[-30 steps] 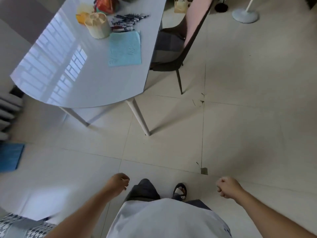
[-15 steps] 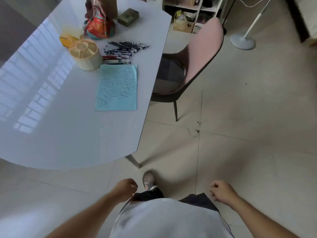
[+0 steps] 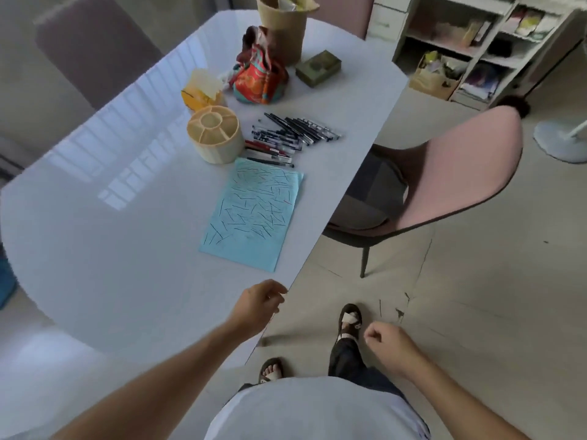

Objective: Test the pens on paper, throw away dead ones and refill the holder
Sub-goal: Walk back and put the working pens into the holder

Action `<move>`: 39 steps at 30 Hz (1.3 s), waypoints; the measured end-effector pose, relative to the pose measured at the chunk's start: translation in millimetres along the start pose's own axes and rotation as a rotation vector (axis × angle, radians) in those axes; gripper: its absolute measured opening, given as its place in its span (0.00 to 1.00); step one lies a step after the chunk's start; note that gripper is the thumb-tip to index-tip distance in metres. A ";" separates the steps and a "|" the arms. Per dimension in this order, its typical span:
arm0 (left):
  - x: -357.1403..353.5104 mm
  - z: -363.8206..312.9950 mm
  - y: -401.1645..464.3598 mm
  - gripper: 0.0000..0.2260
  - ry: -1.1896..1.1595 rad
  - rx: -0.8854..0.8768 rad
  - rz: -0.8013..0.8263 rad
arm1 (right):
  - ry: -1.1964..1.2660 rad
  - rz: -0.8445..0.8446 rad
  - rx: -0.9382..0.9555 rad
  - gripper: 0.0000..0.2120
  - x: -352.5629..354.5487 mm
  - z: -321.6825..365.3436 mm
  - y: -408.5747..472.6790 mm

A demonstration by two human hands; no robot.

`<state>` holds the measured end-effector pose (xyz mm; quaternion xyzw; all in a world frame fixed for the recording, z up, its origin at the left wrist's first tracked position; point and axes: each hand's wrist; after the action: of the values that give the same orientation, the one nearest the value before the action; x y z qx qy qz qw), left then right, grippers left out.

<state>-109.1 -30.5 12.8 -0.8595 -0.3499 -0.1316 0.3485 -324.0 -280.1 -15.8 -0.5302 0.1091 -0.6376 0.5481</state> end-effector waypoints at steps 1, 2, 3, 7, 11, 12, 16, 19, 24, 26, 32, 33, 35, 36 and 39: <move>4.2 -2.0 6.0 0.10 -0.038 0.045 -0.066 | -0.059 0.026 0.048 0.06 15.1 11.2 15.2; 8.2 -3.5 10.4 0.10 -0.073 0.090 -0.125 | -0.117 0.044 0.098 0.06 29.5 22.4 29.1; 12.2 -5.4 14.0 0.10 -0.110 0.137 -0.185 | -0.164 0.062 0.148 0.06 44.4 35.1 41.7; 24.6 -11.1 30.7 0.11 -0.281 0.279 -0.386 | -0.225 0.157 0.333 0.05 102.5 84.7 88.0; 41.3 -22.6 53.2 0.11 -0.461 0.354 -0.514 | -0.235 0.165 0.433 0.04 143.2 127.2 122.9; 47.6 -25.5 60.4 0.11 -0.512 0.364 -0.548 | -0.199 0.170 0.433 0.04 147.7 135.3 130.2; 82.9 -40.8 96.5 0.15 -0.691 0.370 -0.699 | 0.071 0.207 0.350 0.05 154.0 165.5 154.5; 118.3 -49.8 134.3 0.22 -0.720 0.366 -0.783 | 0.124 0.217 0.322 0.06 155.6 184.2 167.0; 176.5 -59.4 205.1 0.29 -0.701 0.339 -0.761 | 0.184 0.217 0.260 0.07 160.5 211.6 169.8; 196.3 -62.2 231.1 0.31 -0.738 0.352 -0.752 | 0.201 0.210 0.245 0.07 161.9 220.8 170.5; 232.7 -62.4 281.7 0.34 -0.903 0.415 -0.642 | 0.199 0.182 0.230 0.05 164.2 237.4 175.5; 235.8 -61.9 287.6 0.32 -0.918 0.426 -0.634 | 0.178 0.183 0.231 0.05 164.4 237.9 176.8; 241.0 -60.7 298.6 0.25 -0.937 0.439 -0.634 | 0.097 0.190 0.256 0.05 166.4 241.5 182.5; 242.7 -60.0 302.6 0.22 -0.943 0.443 -0.645 | 0.060 0.198 0.268 0.05 168.2 244.5 187.0; 244.4 -58.9 306.8 0.11 -0.946 0.443 -0.705 | -0.002 0.221 0.300 0.05 172.9 258.2 204.6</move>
<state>280.7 -103.8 14.7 -0.5652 -0.7474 0.2314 0.2613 29.0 -383.5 39.9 -0.4280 0.0698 -0.5823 0.6877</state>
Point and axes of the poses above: each hand's wrist, its own y-axis towards the middle knuckle, its own x-axis out of the back of the hand, z = x × y, and after that the axes turned 1 degree about -x, right-handed
